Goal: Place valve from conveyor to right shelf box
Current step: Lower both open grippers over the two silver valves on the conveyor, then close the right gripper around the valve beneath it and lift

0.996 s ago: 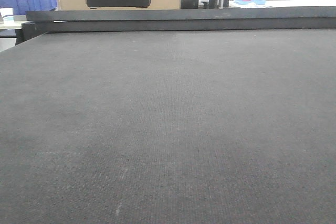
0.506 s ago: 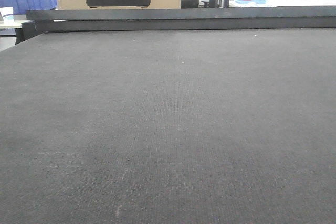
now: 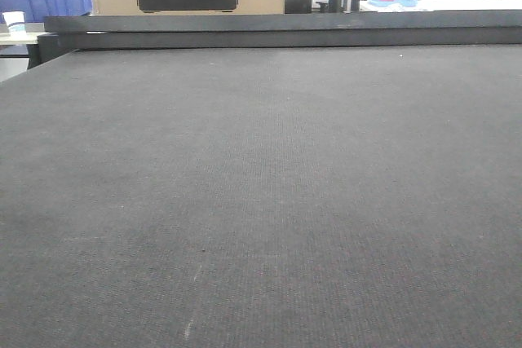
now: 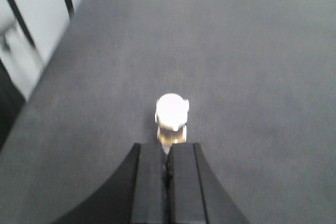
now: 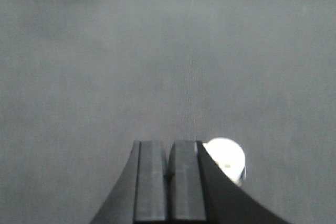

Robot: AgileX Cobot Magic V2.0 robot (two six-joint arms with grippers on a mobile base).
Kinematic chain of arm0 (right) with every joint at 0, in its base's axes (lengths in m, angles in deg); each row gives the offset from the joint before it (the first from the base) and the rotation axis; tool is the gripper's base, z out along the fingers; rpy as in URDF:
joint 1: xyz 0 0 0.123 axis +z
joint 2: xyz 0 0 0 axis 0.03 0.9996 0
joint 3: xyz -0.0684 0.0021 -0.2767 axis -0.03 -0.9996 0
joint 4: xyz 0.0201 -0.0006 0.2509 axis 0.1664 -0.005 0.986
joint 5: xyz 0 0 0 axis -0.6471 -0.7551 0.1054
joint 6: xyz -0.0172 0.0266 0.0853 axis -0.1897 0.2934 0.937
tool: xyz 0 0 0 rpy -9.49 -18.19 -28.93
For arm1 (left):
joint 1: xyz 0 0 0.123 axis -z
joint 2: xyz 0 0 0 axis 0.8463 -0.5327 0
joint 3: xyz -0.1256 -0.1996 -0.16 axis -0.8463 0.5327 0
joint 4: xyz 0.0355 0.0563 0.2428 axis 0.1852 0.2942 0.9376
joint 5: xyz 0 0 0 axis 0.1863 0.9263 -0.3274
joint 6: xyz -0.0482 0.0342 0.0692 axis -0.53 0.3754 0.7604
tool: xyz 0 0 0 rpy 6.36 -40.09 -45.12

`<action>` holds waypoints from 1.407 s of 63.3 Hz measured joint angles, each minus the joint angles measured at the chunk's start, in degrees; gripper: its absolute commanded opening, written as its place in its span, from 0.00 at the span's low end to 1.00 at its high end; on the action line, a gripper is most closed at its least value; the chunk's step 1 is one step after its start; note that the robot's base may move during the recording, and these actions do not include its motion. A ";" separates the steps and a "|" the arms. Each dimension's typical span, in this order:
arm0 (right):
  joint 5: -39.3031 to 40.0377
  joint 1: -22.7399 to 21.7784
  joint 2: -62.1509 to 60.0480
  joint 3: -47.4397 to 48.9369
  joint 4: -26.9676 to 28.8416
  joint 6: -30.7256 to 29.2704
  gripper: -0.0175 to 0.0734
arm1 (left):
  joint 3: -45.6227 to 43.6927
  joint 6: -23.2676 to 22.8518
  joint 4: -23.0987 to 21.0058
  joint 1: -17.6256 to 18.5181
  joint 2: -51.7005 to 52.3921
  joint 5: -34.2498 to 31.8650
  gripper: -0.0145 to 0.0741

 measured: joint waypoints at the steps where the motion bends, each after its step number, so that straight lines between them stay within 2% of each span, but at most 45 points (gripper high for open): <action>1: -1.02 0.00 1.22 0.89 0.00 0.00 0.01 | -0.82 0.00 0.00 0.00 -1.22 0.68 0.04; 12: -10.69 0.00 15.25 11.52 0.00 0.00 0.01 | -8.62 0.00 -1.38 0.00 -13.78 3.80 0.04; 27: -17.90 0.00 25.98 21.19 -0.50 0.00 0.01 | -11.77 0.00 -2.87 0.00 -23.56 3.80 0.04; 37: -23.75 0.00 32.59 26.34 -5.91 0.37 0.01 | -11.99 0.00 -4.86 0.00 -25.88 3.80 0.04; 43: -24.27 0.00 37.28 29.37 -9.07 0.62 0.01 | -11.99 0.00 -5.64 0.00 -26.00 3.80 0.04; 55: -24.36 0.00 45.35 31.40 -10.12 0.71 0.03 | -11.99 0.00 -5.75 0.00 -26.00 3.89 0.04; 58: -24.36 0.00 47.08 31.40 -10.23 0.71 0.08 | -11.99 0.00 -5.81 0.00 -26.00 4.21 0.04; 62: -24.36 0.00 48.83 31.40 -10.23 0.71 0.19 | -12.05 0.00 -5.81 0.00 -26.00 5.04 0.04; 64: -24.36 0.00 49.76 31.40 -10.23 0.71 0.27 | -12.05 0.00 -5.81 0.00 -26.00 5.53 0.04; 69: -24.36 0.00 51.37 31.40 -10.23 0.71 0.52 | -12.05 0.00 -5.81 0.00 -26.00 6.46 0.04; 75: -24.36 0.00 51.90 31.40 -10.23 0.71 0.69 | -12.05 0.00 -5.81 0.00 -26.00 6.96 0.04; 79: -24.36 -0.46 51.90 31.40 -10.11 0.71 0.73 | -12.05 0.00 -5.81 0.00 -26.00 7.11 0.04; 84: -24.36 -1.92 52.01 31.40 -9.13 0.71 0.73 | -12.05 0.00 -5.81 0.00 -26.00 7.15 0.04; 89: -24.36 -4.26 52.25 31.40 -5.70 -0.77 0.73 | -12.05 0.00 -5.81 0.00 -26.00 7.15 0.04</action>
